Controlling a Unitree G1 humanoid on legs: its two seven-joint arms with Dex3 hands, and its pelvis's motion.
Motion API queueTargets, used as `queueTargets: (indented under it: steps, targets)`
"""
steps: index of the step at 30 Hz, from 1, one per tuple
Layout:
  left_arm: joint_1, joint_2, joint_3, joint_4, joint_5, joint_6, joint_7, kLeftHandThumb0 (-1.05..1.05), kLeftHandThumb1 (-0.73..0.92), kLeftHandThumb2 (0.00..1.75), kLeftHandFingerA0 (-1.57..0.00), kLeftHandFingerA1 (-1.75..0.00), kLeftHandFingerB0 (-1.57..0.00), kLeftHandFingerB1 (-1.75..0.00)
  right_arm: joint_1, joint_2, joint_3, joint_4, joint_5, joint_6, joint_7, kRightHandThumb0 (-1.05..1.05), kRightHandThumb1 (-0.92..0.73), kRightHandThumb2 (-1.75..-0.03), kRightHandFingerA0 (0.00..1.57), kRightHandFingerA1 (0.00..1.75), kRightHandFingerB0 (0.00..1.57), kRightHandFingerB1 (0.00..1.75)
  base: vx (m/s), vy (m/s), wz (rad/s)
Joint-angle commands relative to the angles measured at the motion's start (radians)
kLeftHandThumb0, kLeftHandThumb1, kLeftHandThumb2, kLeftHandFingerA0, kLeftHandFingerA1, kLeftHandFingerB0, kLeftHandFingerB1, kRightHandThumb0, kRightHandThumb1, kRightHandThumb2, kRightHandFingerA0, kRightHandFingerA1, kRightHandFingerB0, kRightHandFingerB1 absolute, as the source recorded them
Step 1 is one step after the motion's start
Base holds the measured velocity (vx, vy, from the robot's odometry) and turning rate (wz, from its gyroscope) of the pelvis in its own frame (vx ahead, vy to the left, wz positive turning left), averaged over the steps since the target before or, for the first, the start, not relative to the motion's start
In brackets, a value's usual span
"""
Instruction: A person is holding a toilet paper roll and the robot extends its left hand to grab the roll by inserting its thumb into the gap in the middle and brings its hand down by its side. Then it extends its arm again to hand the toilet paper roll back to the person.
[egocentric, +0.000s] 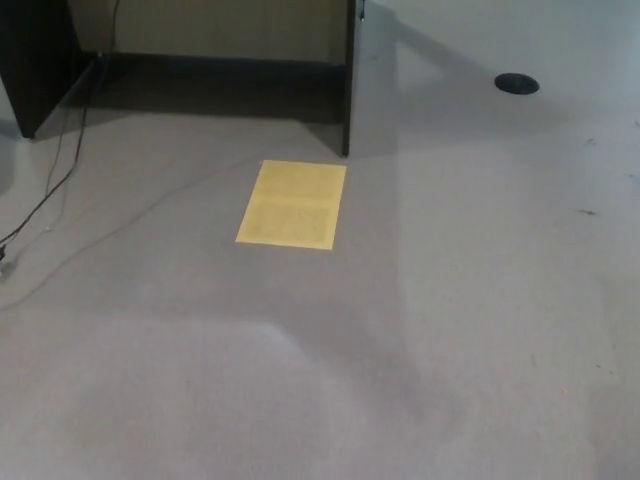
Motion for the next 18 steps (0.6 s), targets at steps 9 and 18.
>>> queueTargets:
  steps: [9, 18]
  targets:
    - [0.089, -0.028, 0.107, -0.165, -0.134, -0.132, -0.062, -0.29, 0.51, 0.55, -0.40, -0.36, -0.31, -0.31, 0.006, -0.017, 0.018, 0.046, -0.029, -0.084, -0.015, -0.35, -0.67, -0.60, 0.61, 0.55, 0.44, 0.37, 0.00, 0.000, 0.00]
    - [0.111, -0.045, 0.142, -0.605, -0.229, -0.070, -0.132, -0.38, 0.41, 0.61, -0.29, -0.41, -0.25, -0.36, 0.018, -0.021, 0.021, 0.048, -0.038, -0.100, -0.025, -0.32, -0.67, -0.59, 0.64, 0.62, 0.44, 0.38, 0.00, 0.000, 0.00]
